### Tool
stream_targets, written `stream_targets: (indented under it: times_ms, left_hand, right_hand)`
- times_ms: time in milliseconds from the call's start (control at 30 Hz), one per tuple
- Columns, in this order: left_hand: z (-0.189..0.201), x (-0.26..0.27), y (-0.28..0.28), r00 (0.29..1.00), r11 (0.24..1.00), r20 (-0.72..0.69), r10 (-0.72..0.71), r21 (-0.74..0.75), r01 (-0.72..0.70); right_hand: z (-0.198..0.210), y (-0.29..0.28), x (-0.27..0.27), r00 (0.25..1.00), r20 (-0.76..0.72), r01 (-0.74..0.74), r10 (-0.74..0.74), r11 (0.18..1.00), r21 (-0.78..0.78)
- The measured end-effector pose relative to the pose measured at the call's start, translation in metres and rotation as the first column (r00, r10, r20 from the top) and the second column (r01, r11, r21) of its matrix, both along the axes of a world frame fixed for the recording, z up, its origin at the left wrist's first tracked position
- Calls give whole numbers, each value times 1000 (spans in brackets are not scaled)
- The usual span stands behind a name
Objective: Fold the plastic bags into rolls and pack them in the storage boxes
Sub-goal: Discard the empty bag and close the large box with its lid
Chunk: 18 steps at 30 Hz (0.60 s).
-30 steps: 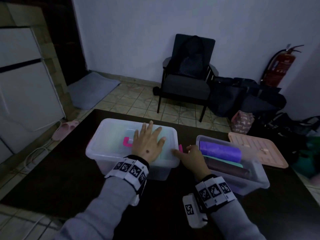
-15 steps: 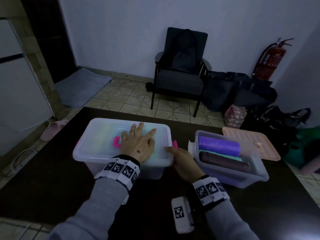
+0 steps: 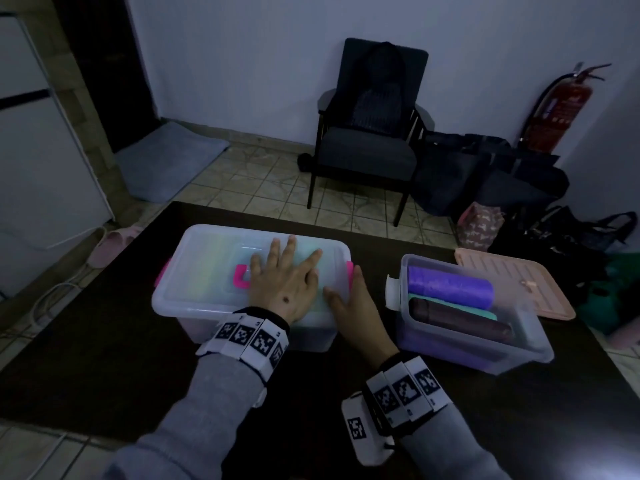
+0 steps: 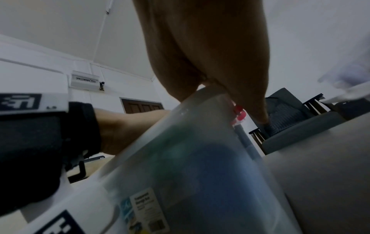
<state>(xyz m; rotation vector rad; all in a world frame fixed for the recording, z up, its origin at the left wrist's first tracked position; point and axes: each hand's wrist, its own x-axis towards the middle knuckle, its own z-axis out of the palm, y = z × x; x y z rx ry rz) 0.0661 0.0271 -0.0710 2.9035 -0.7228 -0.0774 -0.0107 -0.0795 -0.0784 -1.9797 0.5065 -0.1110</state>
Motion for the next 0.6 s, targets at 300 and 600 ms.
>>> stream_targets:
  times_ms: [300, 600]
  left_hand:
    - [26, 6, 24, 983, 896, -186, 12, -433, -93]
    - [29, 34, 129, 734, 640, -320, 599, -359, -679]
  right_hand:
    - [22, 20, 5, 991, -129, -94, 29, 841, -532]
    - [33, 65, 66, 941, -317, -284, 118, 785, -551]
